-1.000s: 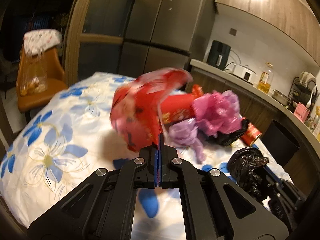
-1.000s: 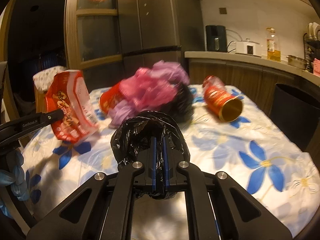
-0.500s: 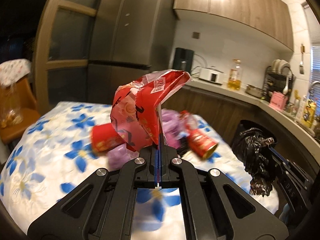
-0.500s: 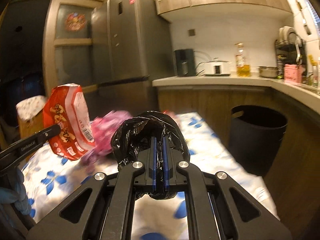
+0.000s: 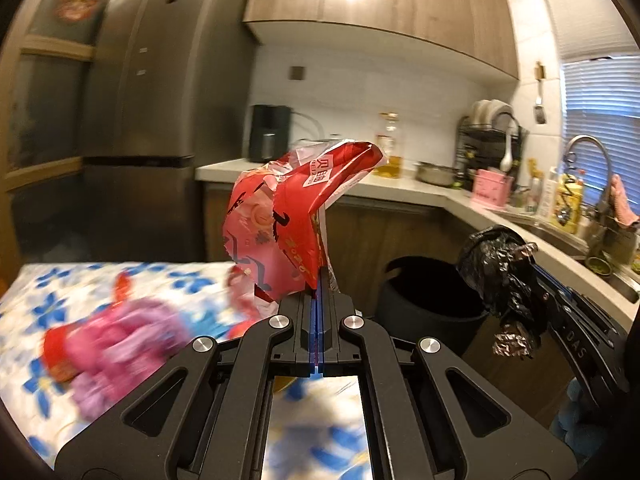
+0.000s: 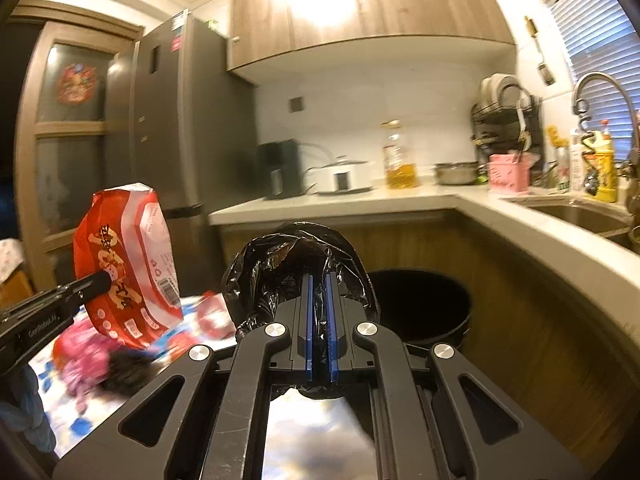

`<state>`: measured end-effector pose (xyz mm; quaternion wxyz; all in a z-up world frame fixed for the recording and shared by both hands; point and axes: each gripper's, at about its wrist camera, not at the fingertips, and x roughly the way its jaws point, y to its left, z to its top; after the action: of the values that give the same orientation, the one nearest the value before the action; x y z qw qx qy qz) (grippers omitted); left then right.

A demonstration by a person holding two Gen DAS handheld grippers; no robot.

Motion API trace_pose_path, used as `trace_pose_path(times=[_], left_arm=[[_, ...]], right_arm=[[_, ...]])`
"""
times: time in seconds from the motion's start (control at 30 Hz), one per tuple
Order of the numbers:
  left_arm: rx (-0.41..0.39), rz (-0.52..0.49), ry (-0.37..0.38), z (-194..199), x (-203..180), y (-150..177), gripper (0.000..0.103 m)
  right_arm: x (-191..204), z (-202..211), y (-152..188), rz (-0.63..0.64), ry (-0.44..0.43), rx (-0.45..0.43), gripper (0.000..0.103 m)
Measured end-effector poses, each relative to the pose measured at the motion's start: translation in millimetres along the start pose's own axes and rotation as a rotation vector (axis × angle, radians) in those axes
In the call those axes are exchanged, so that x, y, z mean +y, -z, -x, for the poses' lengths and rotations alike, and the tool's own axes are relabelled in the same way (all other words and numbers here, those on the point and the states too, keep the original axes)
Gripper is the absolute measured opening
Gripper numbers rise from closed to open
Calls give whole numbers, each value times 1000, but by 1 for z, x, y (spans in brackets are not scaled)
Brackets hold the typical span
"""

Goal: Collect trash
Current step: 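Carry both bags over the black bin and open both tools to drop them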

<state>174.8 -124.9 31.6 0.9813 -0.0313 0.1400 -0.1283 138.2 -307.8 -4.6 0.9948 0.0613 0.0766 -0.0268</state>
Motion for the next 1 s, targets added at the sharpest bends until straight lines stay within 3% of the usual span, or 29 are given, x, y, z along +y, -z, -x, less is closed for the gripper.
trace_pose_path(times=[0.47, 1.0], left_arm=[[-3, -50, 154, -112, -91, -14, 0], [77, -87, 254, -175, -121, 0, 0]], right_arm=[[-74, -51, -24, -70, 123, -52, 7], [-96, -95, -19, -91, 125, -21, 7]])
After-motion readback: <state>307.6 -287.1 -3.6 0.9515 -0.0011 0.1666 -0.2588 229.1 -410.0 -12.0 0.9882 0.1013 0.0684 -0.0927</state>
